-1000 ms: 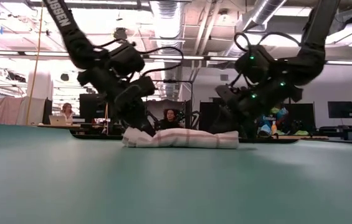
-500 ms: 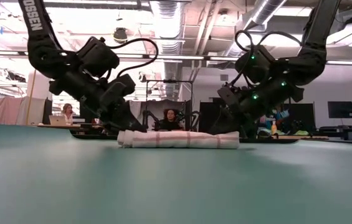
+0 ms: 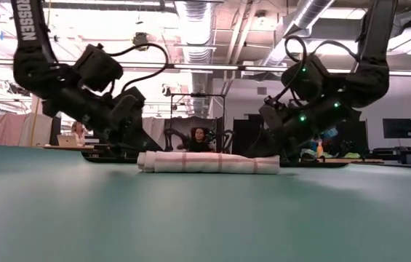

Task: Roll towel into tight, uniform cylinder
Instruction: Roll the white towel, then return to Home Position

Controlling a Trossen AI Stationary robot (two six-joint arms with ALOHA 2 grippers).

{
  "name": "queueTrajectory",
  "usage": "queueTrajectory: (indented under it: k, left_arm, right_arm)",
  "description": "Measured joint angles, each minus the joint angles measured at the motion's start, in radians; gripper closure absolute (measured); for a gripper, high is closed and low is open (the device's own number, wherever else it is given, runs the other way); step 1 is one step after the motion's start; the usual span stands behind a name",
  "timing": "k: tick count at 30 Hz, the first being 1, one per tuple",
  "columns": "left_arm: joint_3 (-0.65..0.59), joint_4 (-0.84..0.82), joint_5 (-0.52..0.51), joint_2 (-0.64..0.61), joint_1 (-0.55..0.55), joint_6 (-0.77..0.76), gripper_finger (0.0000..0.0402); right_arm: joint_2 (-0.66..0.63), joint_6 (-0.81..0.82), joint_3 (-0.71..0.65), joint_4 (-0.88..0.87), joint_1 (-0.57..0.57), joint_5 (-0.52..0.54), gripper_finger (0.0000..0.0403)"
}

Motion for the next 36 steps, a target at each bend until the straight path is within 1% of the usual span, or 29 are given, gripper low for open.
queueTrajectory:
  k: [5, 8, 15, 20, 25, 31, 36]
  left_arm:
    - [-0.05, 0.08, -0.011, -0.001, 0.0, -0.014, 0.0401]
    - [-0.053, 0.088, -0.045, 0.0, -0.003, -0.013, 0.0401]
    - [-0.053, 0.089, -0.051, 0.0, -0.003, -0.011, 0.0401]
    - [-0.056, 0.106, -0.038, -0.019, -0.002, -0.076, 0.0401]
    - [-0.055, 0.112, -0.026, -0.073, -0.002, -0.144, 0.0401]
    - [-0.056, 0.111, -0.026, -0.166, -0.001, -0.183, 0.0402]
    - [-0.054, 0.11, -0.025, -0.24, -0.001, -0.174, 0.0401]
  right_arm:
    - [0.003, -0.063, -0.002, 0.018, 0.01, 0.016, 0.0317]
    - [0.005, -0.068, -0.004, 0.035, 0.012, 0.032, 0.0317]
    - [0.005, -0.108, -0.005, 0.044, 0.019, 0.032, 0.0317]
    - [0.008, -0.092, -0.009, 0.119, 0.019, 0.032, 0.0317]
    - [0.006, -0.058, -0.002, 0.165, 0.017, 0.03, 0.0317]
    - [-0.064, -0.055, 0.011, 0.136, 0.017, 0.023, 0.0317]
    - [-0.18, -0.068, 0.012, 0.035, 0.003, 0.025, 0.0317]
